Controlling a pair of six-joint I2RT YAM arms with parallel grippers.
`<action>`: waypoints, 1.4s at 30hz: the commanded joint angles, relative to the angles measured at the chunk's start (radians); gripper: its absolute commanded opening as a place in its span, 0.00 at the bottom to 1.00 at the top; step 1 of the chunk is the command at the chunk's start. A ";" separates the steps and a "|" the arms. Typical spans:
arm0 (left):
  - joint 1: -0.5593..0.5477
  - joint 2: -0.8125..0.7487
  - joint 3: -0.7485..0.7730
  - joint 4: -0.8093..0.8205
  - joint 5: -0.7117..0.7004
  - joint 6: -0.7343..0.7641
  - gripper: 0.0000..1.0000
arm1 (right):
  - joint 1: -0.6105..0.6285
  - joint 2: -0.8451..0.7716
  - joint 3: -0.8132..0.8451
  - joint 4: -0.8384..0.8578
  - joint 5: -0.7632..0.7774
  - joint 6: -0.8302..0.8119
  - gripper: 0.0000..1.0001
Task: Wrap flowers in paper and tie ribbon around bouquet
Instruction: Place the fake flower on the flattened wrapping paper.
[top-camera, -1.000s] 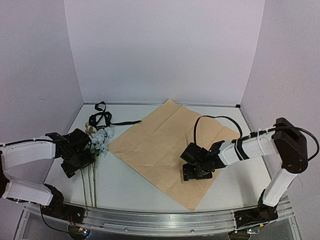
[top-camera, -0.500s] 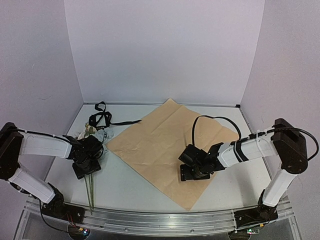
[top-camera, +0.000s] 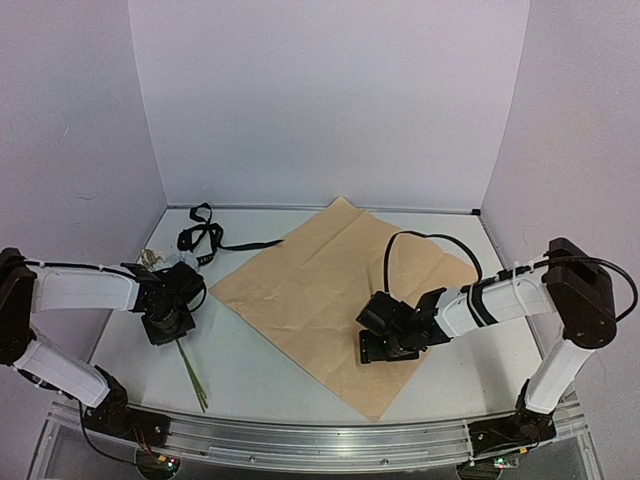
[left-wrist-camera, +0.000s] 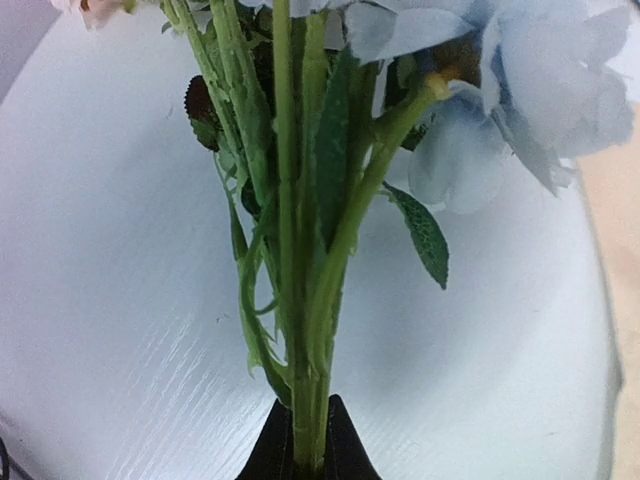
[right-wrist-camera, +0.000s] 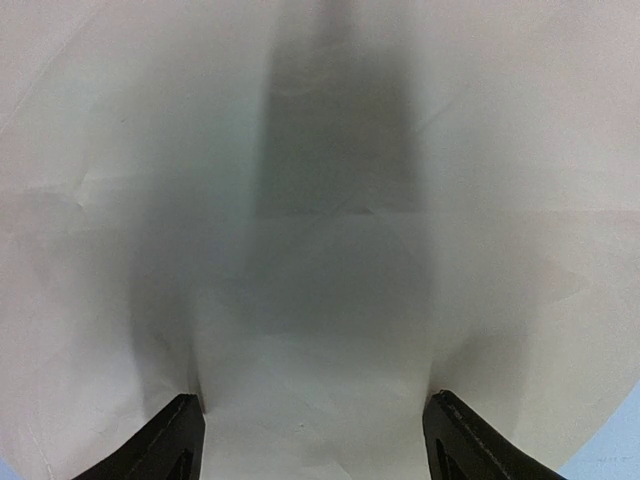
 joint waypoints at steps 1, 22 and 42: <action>-0.001 -0.137 0.149 -0.112 -0.144 0.067 0.00 | 0.019 0.036 -0.008 -0.094 -0.081 0.039 0.78; -0.075 -0.021 0.462 0.150 0.181 0.456 0.00 | 0.144 -0.010 0.060 -0.301 -0.119 0.041 0.81; -0.273 0.725 1.138 0.264 0.187 0.303 0.00 | -0.260 -0.491 -0.001 -0.463 -0.052 -0.006 0.98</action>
